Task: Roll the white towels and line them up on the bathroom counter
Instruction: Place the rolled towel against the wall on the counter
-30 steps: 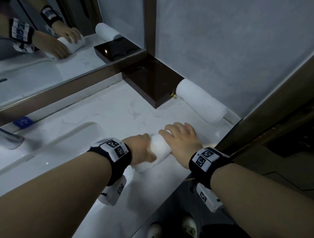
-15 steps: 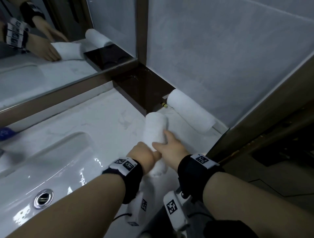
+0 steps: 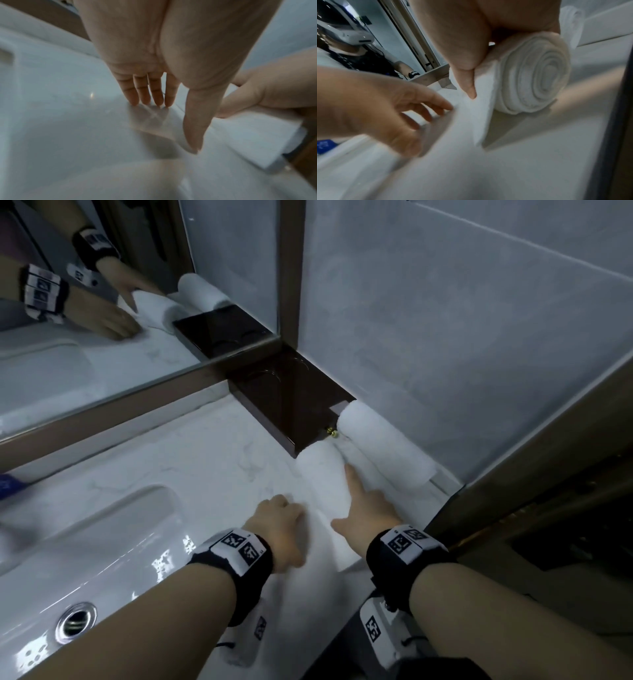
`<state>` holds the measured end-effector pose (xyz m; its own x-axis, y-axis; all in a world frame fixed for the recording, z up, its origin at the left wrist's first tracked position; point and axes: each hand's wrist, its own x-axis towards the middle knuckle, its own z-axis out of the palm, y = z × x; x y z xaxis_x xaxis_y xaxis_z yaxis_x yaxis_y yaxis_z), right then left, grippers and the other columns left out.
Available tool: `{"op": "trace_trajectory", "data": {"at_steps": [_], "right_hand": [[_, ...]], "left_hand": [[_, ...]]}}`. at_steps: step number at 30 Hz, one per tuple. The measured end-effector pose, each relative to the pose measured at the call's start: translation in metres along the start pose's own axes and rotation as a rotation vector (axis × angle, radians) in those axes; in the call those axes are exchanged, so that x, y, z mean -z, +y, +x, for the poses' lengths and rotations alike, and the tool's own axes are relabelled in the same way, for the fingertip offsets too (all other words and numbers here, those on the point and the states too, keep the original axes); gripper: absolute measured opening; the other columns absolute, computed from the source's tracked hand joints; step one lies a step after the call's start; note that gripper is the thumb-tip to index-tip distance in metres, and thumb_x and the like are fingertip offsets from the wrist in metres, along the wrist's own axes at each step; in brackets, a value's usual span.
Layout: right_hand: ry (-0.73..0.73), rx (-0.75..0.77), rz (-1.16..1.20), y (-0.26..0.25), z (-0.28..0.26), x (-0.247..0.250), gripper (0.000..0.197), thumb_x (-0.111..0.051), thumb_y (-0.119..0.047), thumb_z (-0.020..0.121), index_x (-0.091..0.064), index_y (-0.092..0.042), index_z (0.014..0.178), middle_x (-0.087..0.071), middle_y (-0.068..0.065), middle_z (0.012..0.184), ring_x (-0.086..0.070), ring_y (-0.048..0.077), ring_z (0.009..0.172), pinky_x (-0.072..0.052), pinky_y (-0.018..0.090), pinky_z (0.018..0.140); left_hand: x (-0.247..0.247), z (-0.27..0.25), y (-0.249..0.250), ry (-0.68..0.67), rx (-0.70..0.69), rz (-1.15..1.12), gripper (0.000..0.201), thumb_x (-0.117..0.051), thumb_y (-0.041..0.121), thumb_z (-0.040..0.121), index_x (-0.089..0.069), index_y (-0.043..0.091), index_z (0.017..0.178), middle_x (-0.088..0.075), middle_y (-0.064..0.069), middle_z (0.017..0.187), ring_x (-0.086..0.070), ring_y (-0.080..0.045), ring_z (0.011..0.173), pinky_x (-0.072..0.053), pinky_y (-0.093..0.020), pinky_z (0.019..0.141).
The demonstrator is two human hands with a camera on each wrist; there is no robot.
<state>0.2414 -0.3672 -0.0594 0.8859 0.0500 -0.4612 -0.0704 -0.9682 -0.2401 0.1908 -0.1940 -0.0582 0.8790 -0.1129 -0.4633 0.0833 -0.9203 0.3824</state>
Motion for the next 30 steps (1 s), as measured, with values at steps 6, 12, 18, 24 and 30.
{"op": "trace_trajectory", "data": {"at_steps": [6, 12, 18, 24, 30], "right_hand": [[0.168, 0.072, -0.09, 0.02, 0.019, 0.015, 0.099, -0.066, -0.039, 0.077, 0.011, -0.048, 0.139, -0.043, 0.002, 0.132, -0.052, 0.029, 0.109, -0.049, 0.039, 0.083], [0.179, 0.155, -0.203, 0.015, 0.032, 0.024, 0.098, -0.068, -0.031, 0.075, 0.003, -0.046, 0.141, -0.049, 0.008, 0.119, -0.053, 0.03, 0.102, -0.049, 0.041, 0.084], [0.233, 0.22, -0.373, 0.007, 0.042, 0.035, 0.093, -0.067, -0.035, 0.079, -0.003, -0.037, 0.146, -0.049, 0.015, 0.117, -0.053, 0.034, 0.1, -0.047, 0.044, 0.083], [0.309, 0.164, -0.435, 0.007, 0.042, 0.035, 0.094, -0.066, -0.024, 0.078, -0.004, -0.034, 0.148, -0.047, 0.013, 0.116, -0.054, 0.03, 0.095, -0.045, 0.041, 0.08], [0.255, 0.18, -0.364, 0.008, 0.045, 0.024, 0.091, -0.063, -0.021, 0.078, -0.006, -0.028, 0.148, -0.046, 0.013, 0.123, -0.057, 0.032, 0.097, -0.051, 0.041, 0.078]], "left_hand": [[0.008, -0.008, -0.027, 0.04, 0.138, 0.119, 0.067, -0.064, 0.044, 0.047, -0.033, 0.033, 0.105, -0.027, 0.01, 0.113, -0.036, -0.014, 0.113, -0.053, -0.037, 0.086], [0.002, -0.004, -0.032, 0.001, 0.146, 0.146, 0.104, -0.061, 0.05, 0.052, -0.016, 0.024, 0.142, -0.013, 0.006, 0.137, -0.02, -0.016, 0.128, -0.041, -0.035, 0.104], [-0.001, 0.001, -0.037, -0.001, 0.148, 0.148, 0.105, -0.06, 0.051, 0.048, -0.023, 0.016, 0.14, -0.014, 0.002, 0.14, -0.015, -0.027, 0.143, -0.041, -0.04, 0.105], [-0.003, 0.004, -0.041, -0.012, 0.162, 0.121, 0.127, -0.067, 0.056, 0.049, -0.001, 0.022, 0.152, -0.004, 0.005, 0.152, -0.007, -0.024, 0.148, -0.036, -0.04, 0.112], [-0.004, 0.006, -0.041, -0.035, 0.197, 0.136, 0.133, -0.072, 0.056, 0.054, 0.011, 0.027, 0.154, 0.013, 0.01, 0.159, 0.006, -0.021, 0.151, -0.028, -0.04, 0.118]]}}
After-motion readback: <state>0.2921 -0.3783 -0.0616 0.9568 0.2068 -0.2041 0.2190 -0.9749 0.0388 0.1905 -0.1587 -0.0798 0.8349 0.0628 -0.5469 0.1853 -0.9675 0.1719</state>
